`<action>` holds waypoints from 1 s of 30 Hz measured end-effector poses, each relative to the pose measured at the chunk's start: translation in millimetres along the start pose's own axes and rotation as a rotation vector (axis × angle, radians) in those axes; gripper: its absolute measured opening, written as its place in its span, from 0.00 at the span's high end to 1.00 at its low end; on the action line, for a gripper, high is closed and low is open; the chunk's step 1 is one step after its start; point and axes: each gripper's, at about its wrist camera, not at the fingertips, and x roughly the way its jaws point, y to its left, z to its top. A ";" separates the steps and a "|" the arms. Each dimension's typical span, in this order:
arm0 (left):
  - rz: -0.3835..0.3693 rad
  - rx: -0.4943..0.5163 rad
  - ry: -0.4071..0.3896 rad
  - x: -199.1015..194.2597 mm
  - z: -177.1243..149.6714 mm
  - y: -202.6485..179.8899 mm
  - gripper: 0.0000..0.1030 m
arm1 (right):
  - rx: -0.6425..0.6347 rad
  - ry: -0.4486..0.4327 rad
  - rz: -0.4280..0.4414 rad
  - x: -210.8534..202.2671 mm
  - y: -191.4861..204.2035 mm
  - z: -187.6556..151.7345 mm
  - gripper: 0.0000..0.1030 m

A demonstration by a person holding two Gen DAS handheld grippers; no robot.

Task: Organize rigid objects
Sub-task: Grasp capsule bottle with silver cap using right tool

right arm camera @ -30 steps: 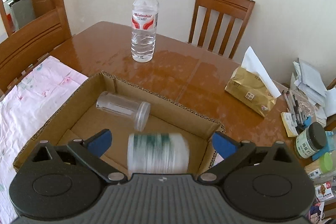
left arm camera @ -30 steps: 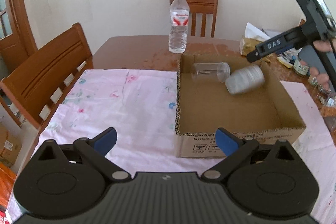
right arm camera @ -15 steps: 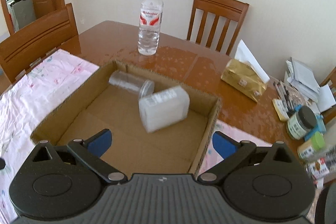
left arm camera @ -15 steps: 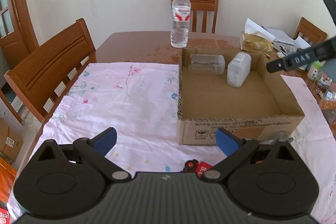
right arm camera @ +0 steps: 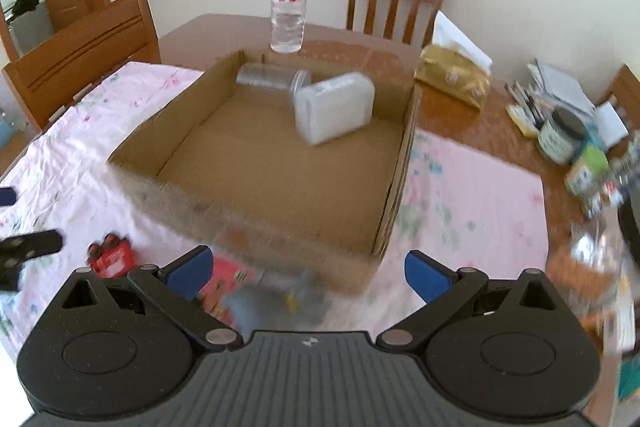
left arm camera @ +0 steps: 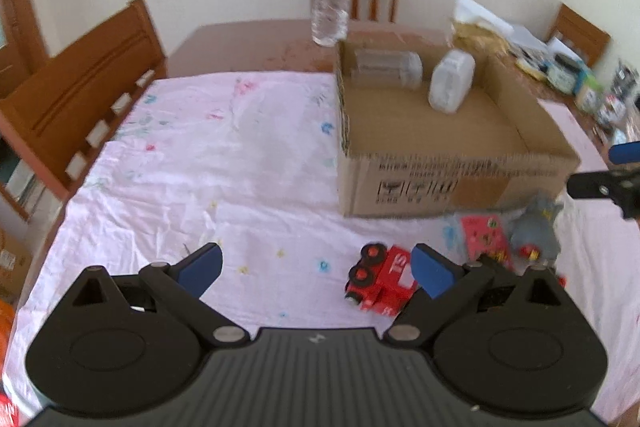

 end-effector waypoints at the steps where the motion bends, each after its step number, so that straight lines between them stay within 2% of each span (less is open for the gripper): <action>1: -0.006 0.026 0.008 2.5 -1.9 1.9 0.03 | 0.013 0.002 -0.007 -3.2 5.5 -7.6 0.00; 4: -0.016 0.090 0.020 5.0 -10.8 6.6 0.03 | 0.052 0.018 0.013 -10.7 20.7 -31.5 0.00; 11: -0.083 0.152 0.043 9.7 -23.9 13.6 0.03 | 0.081 0.093 0.002 -13.3 66.5 -77.1 0.00; 18: -0.128 0.177 0.047 5.0 -32.2 16.0 0.03 | -0.011 0.097 -0.123 -18.9 101.1 -103.3 0.00; 22: -0.149 0.188 0.049 3.6 -35.6 13.4 0.03 | -0.016 0.144 -0.159 -19.8 94.3 -120.4 0.00; 24: -0.157 0.197 0.050 3.1 -36.3 10.0 0.03 | 0.014 0.157 -0.163 -22.6 85.2 -127.0 0.00; 30: -0.185 0.221 0.053 4.4 -35.7 0.0 0.03 | 0.097 0.173 -0.251 -27.5 52.4 -138.7 0.00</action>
